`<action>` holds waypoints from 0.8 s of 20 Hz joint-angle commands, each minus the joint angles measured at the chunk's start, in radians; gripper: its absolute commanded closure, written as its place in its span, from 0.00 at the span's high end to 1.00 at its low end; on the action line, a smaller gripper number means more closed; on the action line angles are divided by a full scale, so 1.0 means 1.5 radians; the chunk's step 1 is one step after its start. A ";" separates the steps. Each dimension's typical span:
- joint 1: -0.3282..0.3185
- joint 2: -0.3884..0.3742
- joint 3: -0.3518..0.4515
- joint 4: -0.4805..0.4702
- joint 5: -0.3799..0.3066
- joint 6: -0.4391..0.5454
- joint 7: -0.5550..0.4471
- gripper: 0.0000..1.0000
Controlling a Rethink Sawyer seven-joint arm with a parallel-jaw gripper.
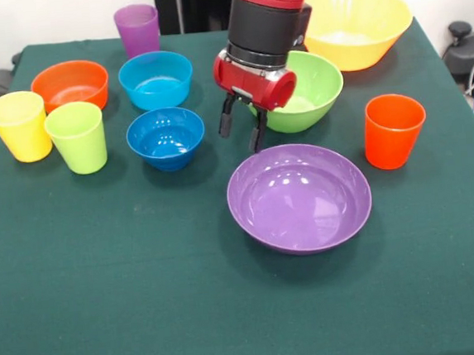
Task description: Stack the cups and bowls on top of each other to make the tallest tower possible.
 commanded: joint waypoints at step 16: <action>-0.012 -0.031 0.097 -0.012 0.008 0.084 0.081 1.00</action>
